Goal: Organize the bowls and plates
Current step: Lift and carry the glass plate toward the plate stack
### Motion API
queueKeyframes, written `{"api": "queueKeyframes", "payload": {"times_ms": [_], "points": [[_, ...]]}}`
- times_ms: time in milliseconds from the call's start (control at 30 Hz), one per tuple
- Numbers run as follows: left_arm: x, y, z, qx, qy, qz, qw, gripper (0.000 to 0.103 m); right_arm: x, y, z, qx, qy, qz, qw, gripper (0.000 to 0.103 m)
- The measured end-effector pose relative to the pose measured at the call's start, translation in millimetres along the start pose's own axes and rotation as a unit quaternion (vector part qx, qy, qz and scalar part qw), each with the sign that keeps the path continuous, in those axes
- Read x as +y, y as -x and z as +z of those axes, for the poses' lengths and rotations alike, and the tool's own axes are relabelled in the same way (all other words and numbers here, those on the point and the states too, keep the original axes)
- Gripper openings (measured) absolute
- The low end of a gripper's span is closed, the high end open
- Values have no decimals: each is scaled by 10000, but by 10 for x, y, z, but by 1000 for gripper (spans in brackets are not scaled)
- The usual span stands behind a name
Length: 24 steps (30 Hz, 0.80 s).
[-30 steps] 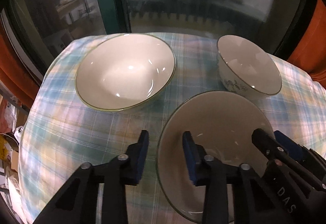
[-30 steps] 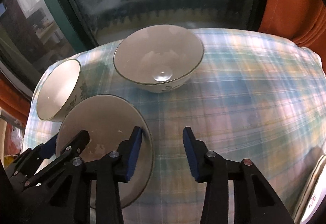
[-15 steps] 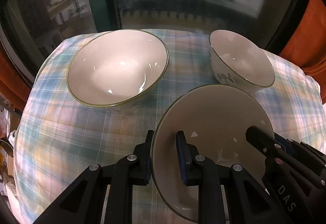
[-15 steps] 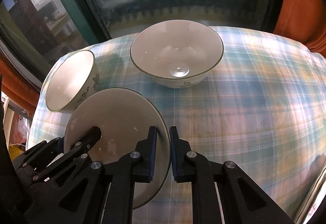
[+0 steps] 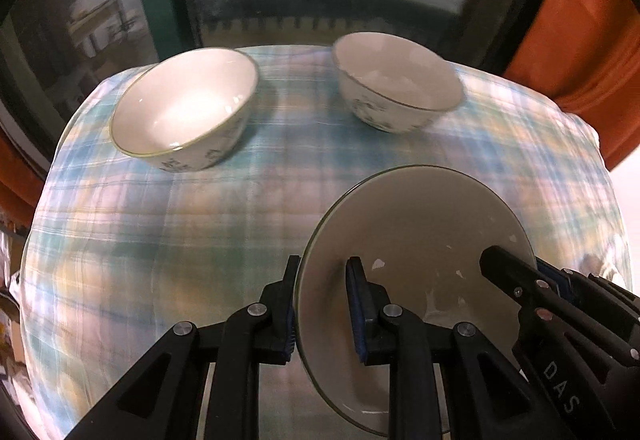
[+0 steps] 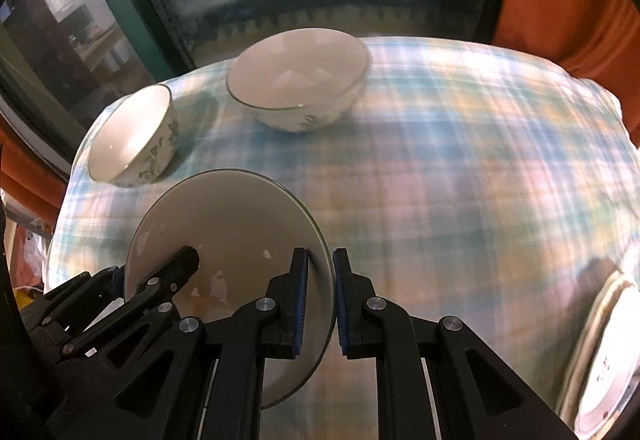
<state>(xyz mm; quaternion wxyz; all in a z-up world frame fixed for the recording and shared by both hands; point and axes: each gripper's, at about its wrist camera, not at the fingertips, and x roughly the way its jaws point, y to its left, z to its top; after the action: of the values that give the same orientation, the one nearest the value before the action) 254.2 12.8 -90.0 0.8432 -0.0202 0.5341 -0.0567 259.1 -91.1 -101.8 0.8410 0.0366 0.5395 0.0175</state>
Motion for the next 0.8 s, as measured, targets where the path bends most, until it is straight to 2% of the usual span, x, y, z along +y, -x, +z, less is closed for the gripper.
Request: {"api": "queueKeyframes", "payload": {"times_ms": [300, 533, 800], "points": [[-332, 266, -296, -138, 56, -67, 9999, 20, -357, 351, -271, -63, -56, 16, 10000, 16], [-711, 354, -644, 35, 142, 79, 9999, 20, -662, 579, -558, -56, 114, 93, 9999, 16], [-1165, 280, -982, 184, 212, 149, 9995, 20, -1118, 643, -887, 99, 210, 149, 9996, 16]]}}
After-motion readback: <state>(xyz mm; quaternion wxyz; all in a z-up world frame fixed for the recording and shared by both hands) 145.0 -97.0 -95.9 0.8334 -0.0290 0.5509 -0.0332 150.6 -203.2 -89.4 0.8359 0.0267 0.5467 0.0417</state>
